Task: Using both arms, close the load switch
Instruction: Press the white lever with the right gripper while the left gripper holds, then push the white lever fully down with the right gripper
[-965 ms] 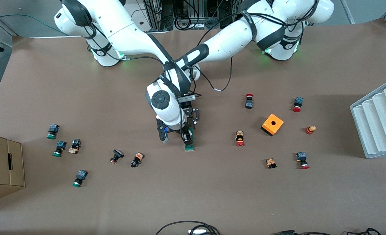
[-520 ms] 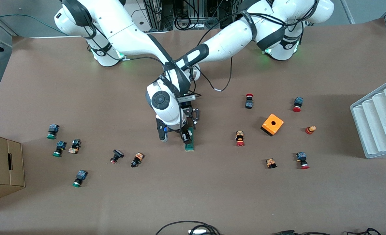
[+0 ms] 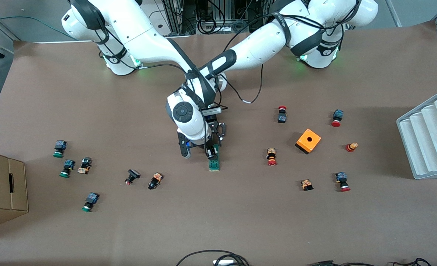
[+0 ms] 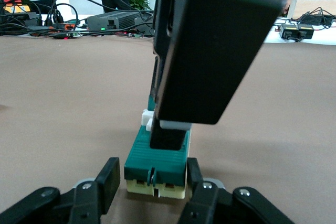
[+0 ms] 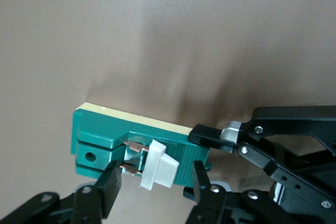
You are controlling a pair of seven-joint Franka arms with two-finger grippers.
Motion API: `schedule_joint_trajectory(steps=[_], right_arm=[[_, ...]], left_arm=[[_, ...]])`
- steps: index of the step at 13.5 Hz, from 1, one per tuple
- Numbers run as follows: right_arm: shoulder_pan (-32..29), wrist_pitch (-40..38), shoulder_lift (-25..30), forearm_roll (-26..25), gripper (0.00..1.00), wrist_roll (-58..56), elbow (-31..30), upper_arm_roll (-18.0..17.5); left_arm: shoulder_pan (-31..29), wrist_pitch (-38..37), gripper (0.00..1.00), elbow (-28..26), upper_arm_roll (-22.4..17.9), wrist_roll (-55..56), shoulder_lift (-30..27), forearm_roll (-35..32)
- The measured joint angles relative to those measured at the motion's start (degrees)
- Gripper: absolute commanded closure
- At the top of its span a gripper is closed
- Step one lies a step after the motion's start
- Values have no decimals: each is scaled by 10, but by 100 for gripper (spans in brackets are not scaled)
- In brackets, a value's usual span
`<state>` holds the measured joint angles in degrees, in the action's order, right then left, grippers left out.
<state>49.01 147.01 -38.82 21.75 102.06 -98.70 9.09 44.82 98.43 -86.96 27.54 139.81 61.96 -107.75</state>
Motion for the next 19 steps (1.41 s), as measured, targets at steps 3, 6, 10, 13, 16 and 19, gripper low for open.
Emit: schedule_joint_trajectory(steps=[3, 6, 10, 13, 16, 19], right_arm=[[1, 1, 3, 0, 38, 0, -2, -6], [3, 2, 3, 0, 39, 0, -4, -8], [3, 8, 3, 0, 41, -1, -5, -8], [3, 10, 3, 0, 46, -4, -6, -8], [2, 20, 3, 0, 49, -10, -7, -8], [2, 27, 3, 0, 50, -12, -12, -8]], left_arm=[[0, 0, 39, 0, 0, 0, 0, 0], [0, 0, 39, 0, 0, 0, 0, 0], [0, 0, 39, 0, 0, -1, 0, 0], [0, 0, 39, 0, 0, -1, 0, 0], [0, 0, 39, 0, 0, -1, 0, 0], [0, 0, 39, 0, 0, -1, 0, 0]])
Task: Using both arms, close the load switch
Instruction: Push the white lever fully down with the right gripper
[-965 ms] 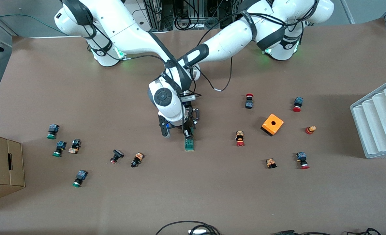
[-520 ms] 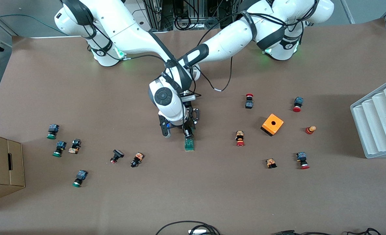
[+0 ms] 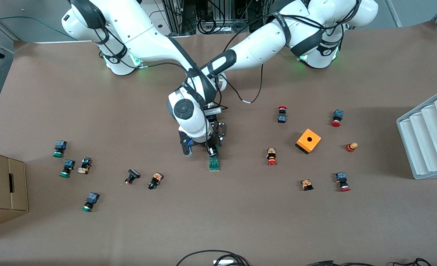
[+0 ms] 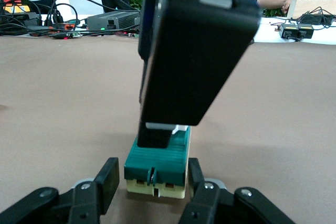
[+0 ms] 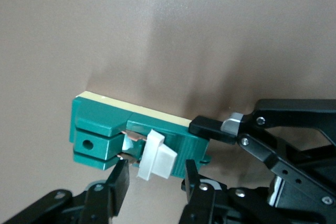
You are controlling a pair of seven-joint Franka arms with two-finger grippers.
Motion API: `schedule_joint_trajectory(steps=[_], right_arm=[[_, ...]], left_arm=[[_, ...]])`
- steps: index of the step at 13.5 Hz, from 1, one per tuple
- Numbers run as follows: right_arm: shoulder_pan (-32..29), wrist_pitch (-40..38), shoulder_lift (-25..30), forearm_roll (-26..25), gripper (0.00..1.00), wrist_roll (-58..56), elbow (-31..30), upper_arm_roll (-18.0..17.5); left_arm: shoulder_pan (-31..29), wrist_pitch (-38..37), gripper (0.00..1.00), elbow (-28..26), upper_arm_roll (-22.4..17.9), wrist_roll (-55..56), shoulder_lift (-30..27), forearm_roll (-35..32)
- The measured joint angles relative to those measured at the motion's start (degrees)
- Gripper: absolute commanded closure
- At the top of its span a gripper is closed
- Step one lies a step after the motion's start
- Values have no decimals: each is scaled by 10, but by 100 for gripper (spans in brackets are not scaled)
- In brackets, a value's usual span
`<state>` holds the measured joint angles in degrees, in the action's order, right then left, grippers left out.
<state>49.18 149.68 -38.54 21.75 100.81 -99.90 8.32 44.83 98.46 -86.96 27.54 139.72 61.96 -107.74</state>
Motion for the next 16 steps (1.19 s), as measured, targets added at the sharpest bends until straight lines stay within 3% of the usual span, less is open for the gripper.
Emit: schedule_joint_trajectory(steps=[2, 8, 16], right_arm=[[0, 4, -1, 0, 51, -4, -3, 0], [-2, 8, -1, 0, 69, -9, -3, 0], [-2, 6, 1, 0, 73, -6, -5, 0]], left_arm=[[0, 0, 39, 0, 0, 0, 0, 0], [0, 0, 39, 0, 0, 0, 0, 0], [0, 0, 39, 0, 0, 0, 0, 0]])
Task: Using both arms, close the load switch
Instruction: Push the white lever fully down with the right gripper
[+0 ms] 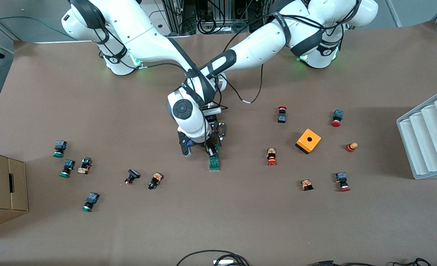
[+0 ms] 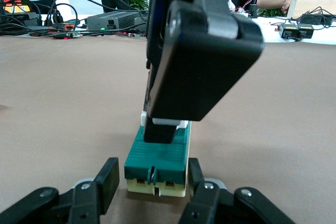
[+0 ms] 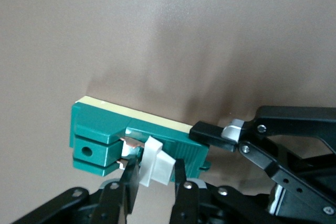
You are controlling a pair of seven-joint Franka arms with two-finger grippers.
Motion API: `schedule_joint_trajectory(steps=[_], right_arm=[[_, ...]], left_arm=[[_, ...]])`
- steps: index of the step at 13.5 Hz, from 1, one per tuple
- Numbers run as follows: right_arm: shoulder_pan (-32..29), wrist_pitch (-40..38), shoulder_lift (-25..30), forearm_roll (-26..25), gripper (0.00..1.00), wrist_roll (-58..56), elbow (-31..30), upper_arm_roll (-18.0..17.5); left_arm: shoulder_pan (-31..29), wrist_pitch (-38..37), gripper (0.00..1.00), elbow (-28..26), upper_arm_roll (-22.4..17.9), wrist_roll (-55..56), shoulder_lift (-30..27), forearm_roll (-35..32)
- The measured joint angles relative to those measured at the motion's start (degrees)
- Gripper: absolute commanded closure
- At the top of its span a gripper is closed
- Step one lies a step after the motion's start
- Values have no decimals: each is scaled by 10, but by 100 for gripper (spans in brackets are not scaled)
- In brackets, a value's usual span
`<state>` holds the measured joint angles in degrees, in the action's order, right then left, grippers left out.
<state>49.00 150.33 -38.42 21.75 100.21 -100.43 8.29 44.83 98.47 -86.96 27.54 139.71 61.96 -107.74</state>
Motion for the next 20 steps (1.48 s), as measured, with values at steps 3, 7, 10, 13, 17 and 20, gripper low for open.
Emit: schedule_joint_trajectory(steps=[3, 7, 10, 13, 17, 20], right_arm=[[-2, -1, 0, 4, 74, 0, 0, -1], [-7, -4, 0, 8, 75, 0, 2, -5], [-9, -10, 0, 8, 75, 0, 5, -6], [-11, -18, 0, 8, 76, 1, 10, -6], [-18, -46, 8, 8, 78, 0, 22, -7], [-30, -45, 14, 8, 79, 0, 33, -10]], left_arm=[[0, 0, 39, 0, 0, 0, 0, 0], [0, 0, 39, 0, 0, 0, 0, 0], [0, 0, 39, 0, 0, -1, 0, 0], [0, 0, 39, 0, 0, -2, 0, 0], [0, 0, 39, 0, 0, -2, 0, 0], [0, 0, 39, 0, 0, -2, 0, 0]])
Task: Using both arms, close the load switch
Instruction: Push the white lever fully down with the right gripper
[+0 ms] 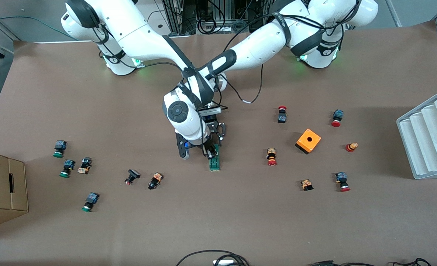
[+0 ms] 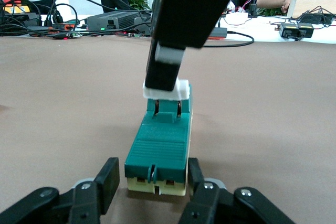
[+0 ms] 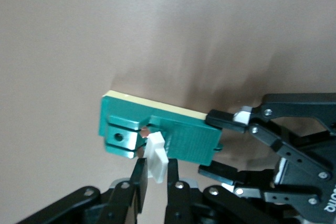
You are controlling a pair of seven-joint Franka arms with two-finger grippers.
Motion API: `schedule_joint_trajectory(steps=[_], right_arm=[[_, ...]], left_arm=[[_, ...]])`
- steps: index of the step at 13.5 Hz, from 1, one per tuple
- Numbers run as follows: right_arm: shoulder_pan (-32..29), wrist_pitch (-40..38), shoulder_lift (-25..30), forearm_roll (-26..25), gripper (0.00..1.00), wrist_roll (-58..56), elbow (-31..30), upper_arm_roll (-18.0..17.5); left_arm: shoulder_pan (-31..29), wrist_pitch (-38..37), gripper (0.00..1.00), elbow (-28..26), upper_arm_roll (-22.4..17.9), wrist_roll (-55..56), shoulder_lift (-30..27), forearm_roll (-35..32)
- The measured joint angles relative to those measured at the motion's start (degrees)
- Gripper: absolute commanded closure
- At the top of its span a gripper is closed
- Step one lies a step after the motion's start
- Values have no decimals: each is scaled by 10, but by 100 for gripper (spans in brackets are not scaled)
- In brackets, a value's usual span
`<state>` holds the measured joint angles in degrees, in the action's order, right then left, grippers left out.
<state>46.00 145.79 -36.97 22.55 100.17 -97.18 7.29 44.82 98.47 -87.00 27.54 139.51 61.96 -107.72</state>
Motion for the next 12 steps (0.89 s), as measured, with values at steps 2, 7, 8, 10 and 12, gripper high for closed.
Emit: schedule_joint_trajectory(steps=[2, 7, 8, 10, 12], right_arm=[[-7, 4, -3, 0, 79, -2, 6, -1], [-17, 5, -11, 0, 80, -3, 19, -4], [-21, 0, -14, 0, 80, -3, 27, -6], [-27, -11, -20, 0, 80, -3, 42, -7], [-29, -13, -25, 0, 80, -3, 50, -8]], left_arm=[[0, 0, 39, 0, 0, 0, 0, 0], [0, 0, 40, 0, 0, -1, 0, 0], [0, 0, 40, 0, 0, -1, 0, 0], [0, 0, 40, 0, 0, -1, 0, 0], [0, 0, 40, 0, 0, -1, 0, 0]])
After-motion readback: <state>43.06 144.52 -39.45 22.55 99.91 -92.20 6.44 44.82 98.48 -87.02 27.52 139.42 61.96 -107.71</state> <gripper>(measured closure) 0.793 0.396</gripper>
